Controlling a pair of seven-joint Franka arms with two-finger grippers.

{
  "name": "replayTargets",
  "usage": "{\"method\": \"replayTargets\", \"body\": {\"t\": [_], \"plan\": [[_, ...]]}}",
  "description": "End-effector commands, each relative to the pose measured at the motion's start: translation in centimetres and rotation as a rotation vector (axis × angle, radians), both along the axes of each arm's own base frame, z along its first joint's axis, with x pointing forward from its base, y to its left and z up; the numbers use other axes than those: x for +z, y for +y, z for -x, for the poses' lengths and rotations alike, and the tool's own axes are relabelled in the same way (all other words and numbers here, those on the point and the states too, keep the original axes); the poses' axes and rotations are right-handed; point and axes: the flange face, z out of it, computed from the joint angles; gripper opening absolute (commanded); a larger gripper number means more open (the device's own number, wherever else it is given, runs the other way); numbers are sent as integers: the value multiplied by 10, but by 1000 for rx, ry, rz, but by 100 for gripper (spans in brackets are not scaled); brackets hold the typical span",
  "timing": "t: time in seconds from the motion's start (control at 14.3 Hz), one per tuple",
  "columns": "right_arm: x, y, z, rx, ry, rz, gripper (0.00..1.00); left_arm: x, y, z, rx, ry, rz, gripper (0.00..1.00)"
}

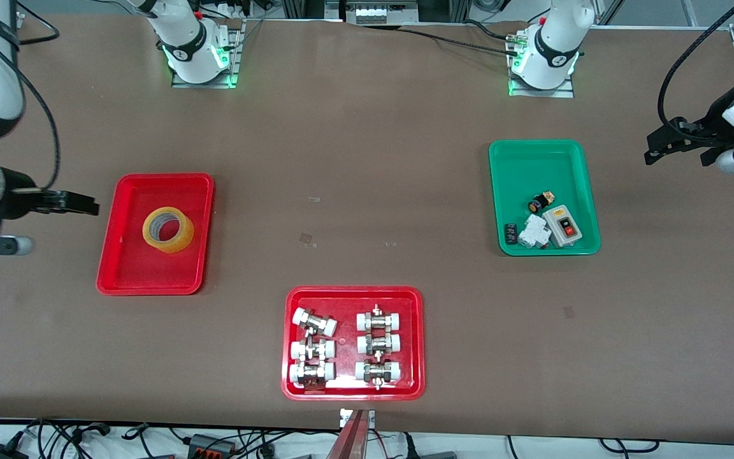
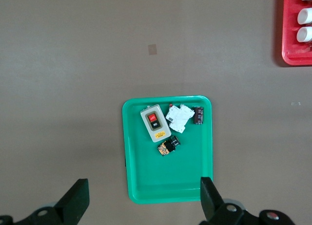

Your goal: Left arm passes tape to right arm into tray

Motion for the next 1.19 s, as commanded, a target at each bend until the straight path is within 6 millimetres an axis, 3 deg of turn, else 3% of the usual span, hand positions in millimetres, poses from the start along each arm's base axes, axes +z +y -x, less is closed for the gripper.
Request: {"method": "replayTargets", "body": {"t": [0.0, 0.14, 0.28, 0.42, 0.7, 0.91, 1.12], "plan": [[16, -6, -5, -18, -36, 13, 100, 5, -2, -3, 6, 7, -10, 100], [19, -9, -8, -23, -63, 15, 100, 5, -3, -1, 1, 22, -12, 100], [40, -5, -7, -14, -153, 21, 100, 8, -3, 0, -4, 49, -12, 100], [40, -2, -3, -1, -188, 26, 100, 8, -3, -1, -5, 49, -12, 100], [54, -21, 5, 51, -227, 41, 100, 8, -5, 0, -14, 54, -19, 100], [51, -22, 12, 44, -214, 44, 100, 8, -6, 0, -14, 54, -18, 100], [40, -22, 35, 41, -201, 41, 100, 8, -6, 0, -13, 54, -16, 100]]}}
